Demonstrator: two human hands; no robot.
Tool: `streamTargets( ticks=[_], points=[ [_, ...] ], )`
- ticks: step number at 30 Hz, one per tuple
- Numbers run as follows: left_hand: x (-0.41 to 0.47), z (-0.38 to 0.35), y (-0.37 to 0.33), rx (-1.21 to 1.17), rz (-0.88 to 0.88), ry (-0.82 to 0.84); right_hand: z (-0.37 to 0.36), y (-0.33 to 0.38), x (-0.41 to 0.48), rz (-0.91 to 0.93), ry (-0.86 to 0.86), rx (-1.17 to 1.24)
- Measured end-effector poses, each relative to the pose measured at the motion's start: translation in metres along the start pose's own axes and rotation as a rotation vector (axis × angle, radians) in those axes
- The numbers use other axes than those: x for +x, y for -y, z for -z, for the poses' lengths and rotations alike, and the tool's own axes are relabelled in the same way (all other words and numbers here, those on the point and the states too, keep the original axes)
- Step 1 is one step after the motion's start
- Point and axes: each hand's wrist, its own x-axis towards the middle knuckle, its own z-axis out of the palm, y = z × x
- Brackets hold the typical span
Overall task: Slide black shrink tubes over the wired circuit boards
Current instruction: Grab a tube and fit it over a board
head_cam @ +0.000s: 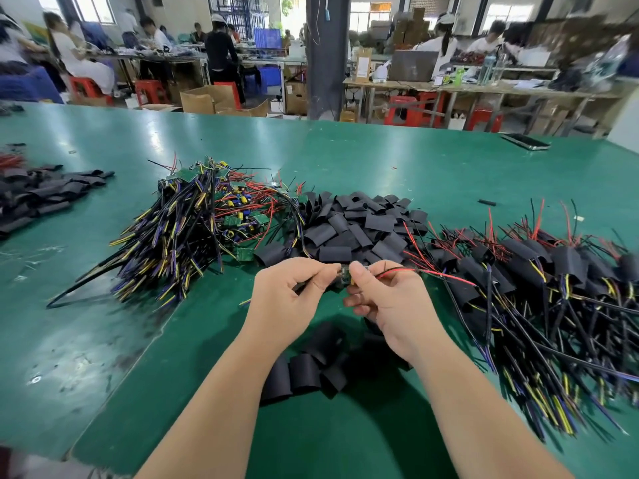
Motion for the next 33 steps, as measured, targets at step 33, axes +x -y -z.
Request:
streamTargets(
  ticks=[33],
  points=[
    [0.002,0.010,0.013,0.547,0.163,0.058,-0.002,-0.007,0.000,0.248,0.474,-1.507]
  ],
)
